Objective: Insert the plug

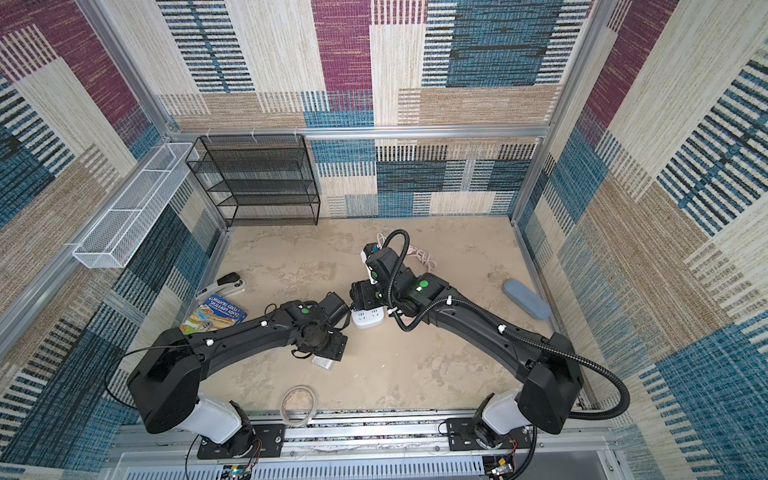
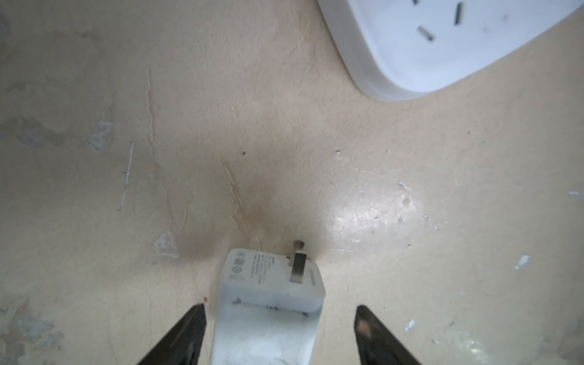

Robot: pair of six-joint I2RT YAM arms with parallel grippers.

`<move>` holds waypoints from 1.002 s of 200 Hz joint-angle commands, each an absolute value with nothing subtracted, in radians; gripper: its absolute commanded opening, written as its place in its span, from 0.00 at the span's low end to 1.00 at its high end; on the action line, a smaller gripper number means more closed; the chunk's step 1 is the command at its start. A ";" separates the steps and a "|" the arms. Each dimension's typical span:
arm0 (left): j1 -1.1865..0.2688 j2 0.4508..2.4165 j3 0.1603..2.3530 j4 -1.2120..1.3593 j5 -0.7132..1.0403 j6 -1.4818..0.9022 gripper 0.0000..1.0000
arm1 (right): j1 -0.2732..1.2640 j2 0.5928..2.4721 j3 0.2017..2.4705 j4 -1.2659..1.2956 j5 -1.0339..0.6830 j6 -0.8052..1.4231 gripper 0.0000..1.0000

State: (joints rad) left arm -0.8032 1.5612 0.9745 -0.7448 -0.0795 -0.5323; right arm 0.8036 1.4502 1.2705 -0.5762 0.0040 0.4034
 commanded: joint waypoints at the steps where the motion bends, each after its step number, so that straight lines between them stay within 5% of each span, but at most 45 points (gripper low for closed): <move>1: -0.804 1.585 0.983 -0.752 -0.084 -0.545 0.77 | 0.804 1.437 1.256 -0.540 0.017 0.411 0.77; 85: -0.804 1.623 0.923 -0.699 -0.048 -0.549 0.71 | 0.803 1.440 1.238 -0.549 0.030 0.413 0.77; 128: -0.804 1.600 0.908 -0.679 -0.051 -0.537 0.43 | 0.802 1.427 1.244 -0.561 0.059 0.406 0.77; 145: -0.804 1.570 0.915 -0.673 -0.064 -0.522 0.00 | 0.800 1.411 1.247 -0.568 0.075 0.402 0.77; 200: -0.775 1.322 0.919 -0.534 -0.020 -0.596 0.00 | 0.799 1.256 1.118 -0.473 0.159 0.436 0.74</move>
State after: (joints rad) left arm -0.7967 1.4105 0.9070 -0.6235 -0.0456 -0.5236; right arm 0.7990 1.3205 1.1671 -0.5545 0.0944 0.4034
